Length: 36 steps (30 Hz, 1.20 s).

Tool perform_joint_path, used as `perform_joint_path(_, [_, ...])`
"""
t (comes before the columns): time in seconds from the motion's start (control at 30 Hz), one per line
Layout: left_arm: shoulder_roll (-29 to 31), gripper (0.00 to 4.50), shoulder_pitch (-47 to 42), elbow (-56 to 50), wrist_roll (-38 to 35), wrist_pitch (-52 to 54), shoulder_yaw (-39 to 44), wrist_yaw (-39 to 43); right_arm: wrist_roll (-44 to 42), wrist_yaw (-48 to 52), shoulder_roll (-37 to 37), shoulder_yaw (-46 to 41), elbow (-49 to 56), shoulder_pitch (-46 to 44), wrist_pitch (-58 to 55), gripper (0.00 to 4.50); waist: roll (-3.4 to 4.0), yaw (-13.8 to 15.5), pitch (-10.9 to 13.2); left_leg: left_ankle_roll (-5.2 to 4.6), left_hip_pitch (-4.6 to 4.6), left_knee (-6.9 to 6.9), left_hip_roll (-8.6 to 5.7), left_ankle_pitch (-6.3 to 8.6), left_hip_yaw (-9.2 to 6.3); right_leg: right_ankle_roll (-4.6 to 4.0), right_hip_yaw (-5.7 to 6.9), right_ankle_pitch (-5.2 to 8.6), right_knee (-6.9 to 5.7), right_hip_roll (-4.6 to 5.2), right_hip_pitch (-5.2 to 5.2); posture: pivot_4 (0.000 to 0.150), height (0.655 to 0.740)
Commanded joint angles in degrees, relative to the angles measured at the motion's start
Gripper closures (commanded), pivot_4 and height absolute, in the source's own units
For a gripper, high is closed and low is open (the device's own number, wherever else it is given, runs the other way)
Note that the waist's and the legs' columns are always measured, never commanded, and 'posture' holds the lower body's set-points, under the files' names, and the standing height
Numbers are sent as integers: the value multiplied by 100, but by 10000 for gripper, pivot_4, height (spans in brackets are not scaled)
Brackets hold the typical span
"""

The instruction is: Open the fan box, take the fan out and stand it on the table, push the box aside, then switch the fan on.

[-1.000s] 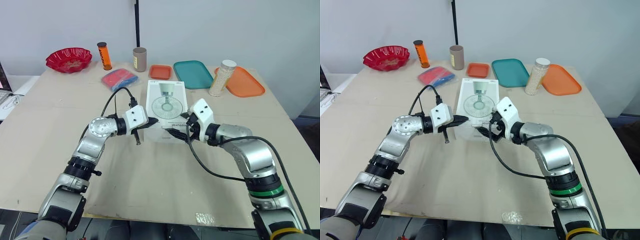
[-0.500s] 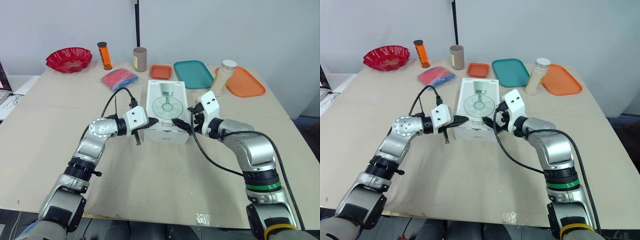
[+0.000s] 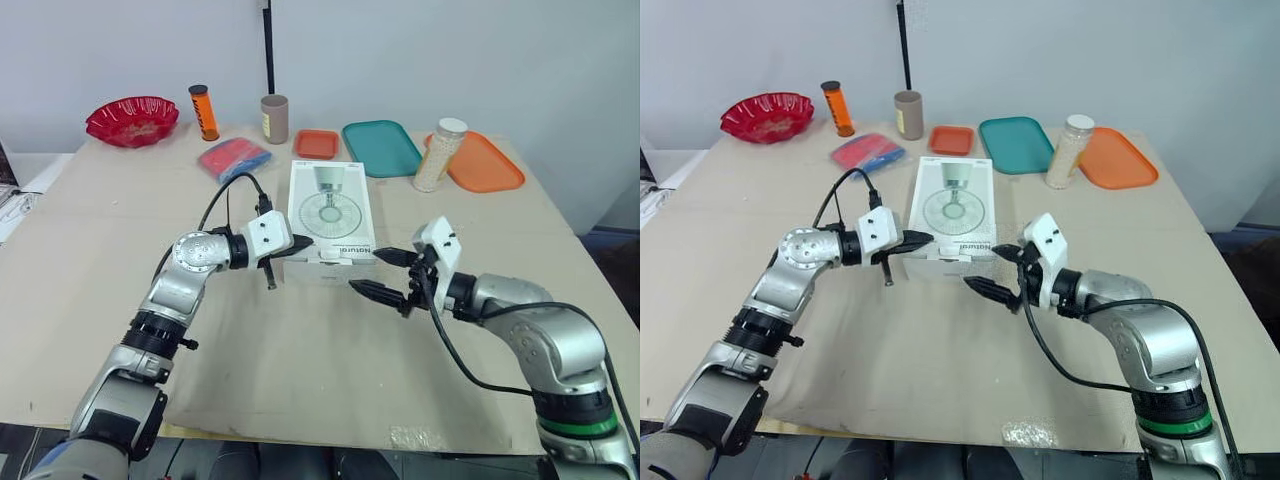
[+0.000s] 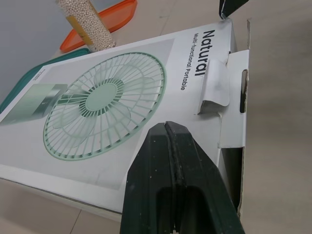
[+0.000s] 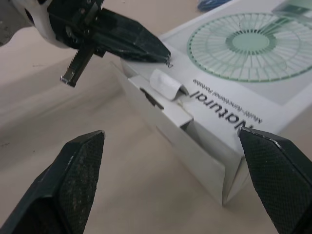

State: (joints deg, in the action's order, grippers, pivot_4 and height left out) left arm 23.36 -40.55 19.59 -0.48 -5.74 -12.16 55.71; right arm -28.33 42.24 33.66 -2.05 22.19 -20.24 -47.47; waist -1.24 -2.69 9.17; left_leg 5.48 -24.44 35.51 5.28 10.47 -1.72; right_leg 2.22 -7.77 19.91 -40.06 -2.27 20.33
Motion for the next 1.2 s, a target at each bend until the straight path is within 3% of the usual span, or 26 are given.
perform_joint_path(0.03, [93,44318,104,213,99,152,-165,170,87,-102,-25,78,58,-18,206,0,0,-1,0,-1,1,-1,0,-1,0,2,0,1,0,0,0,1500,7389])
perform_joint_path(0.77, [79,44318,74,412,144,52,-151,151,-56,927,859,434,450,1005,544,0,-1,10,0,-1,5,-3,-1,-1,0,29,-1,18,2,0,-8,1500,7389])
perform_joint_path(0.93, [67,44318,43,450,135,17,-135,136,467,418,737,512,-156,817,677,0,-1,5,0,0,12,-2,-1,-1,-1,38,-1,23,1,0,-14,1500,7389])
perform_joint_path(1.2, [57,44318,-387,422,-154,165,178,110,612,232,396,627,-368,552,828,0,-1,9,4,1,10,-3,-2,-2,-1,39,-1,24,2,0,-14,1500,7389])
